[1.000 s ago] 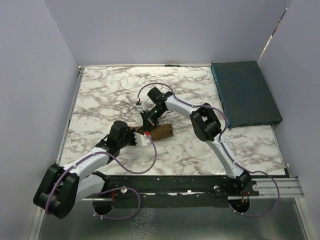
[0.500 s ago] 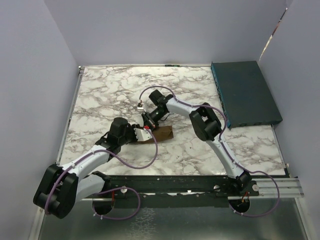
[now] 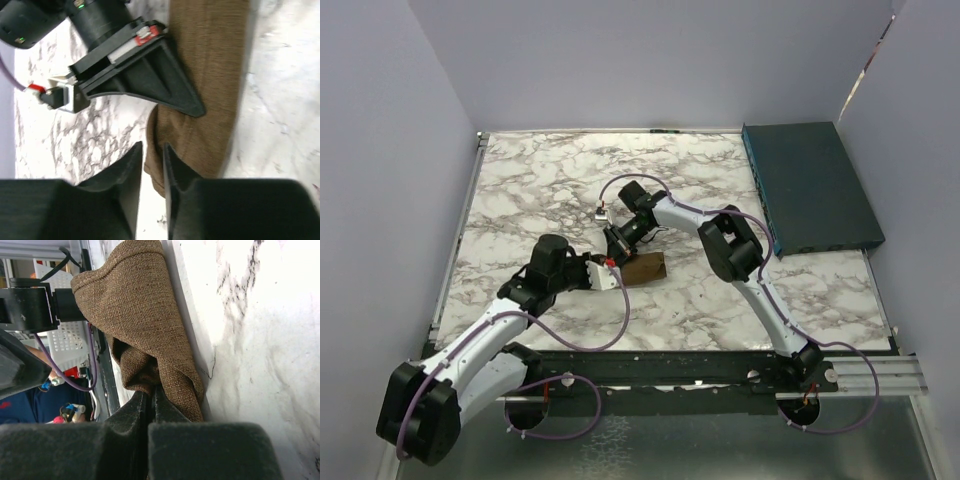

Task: Fold the napkin into a case and place the utensils inside
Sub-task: Insert the napkin into the napkin holder.

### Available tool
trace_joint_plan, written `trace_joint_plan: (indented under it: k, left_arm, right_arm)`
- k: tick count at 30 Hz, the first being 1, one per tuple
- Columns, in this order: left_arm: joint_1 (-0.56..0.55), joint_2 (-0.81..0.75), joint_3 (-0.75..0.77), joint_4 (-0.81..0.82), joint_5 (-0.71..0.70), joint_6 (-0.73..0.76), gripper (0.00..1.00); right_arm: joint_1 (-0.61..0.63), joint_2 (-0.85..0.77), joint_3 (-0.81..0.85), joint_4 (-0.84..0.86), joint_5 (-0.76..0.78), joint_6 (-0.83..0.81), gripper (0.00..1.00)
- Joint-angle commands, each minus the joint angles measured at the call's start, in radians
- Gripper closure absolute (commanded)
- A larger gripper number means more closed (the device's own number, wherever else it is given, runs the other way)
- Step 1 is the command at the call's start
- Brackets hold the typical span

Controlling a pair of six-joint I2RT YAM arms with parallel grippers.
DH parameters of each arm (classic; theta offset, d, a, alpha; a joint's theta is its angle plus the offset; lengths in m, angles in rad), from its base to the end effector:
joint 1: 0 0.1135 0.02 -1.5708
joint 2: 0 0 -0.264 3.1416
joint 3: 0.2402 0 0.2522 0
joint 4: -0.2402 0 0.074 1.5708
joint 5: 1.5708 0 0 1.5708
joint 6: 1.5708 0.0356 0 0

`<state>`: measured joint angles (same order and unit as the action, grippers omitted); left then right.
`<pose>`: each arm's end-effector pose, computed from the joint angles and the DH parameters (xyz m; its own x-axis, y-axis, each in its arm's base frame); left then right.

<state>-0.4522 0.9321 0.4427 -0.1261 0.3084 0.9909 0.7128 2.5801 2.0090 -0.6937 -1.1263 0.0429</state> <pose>0.1708 -0.0950 0.2009 0.2502 0.7646 -0.5940 0.7847 0.1992 0.5870 0.3640 0.3571 0.0870 -0.7416 -0.6167 -0.2640 -0.4556 0.1741 0.8730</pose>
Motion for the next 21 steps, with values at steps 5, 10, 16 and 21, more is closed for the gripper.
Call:
trace_joint_plan:
  k: [5,10,16,21]
  left_arm:
    - [-0.004,0.022,-0.009,-0.305,0.117,0.284,0.9]
    - [-0.004,0.104,-0.027,-0.216,0.053,0.288,0.92]
    - [-0.003,0.211,-0.027,-0.003,-0.01,0.179,0.92]
    - [-0.003,0.272,0.01,0.017,-0.005,0.12,0.92]
  right_arm:
    - [0.011,0.022,-0.062,0.042,0.083,-0.002,1.0]
    - [0.011,0.011,-0.077,0.059,0.067,0.005,1.0]
    - [0.011,0.005,-0.091,0.071,0.047,0.008,1.0]
    - [0.011,-0.004,-0.099,0.073,0.036,0.002,1.0]
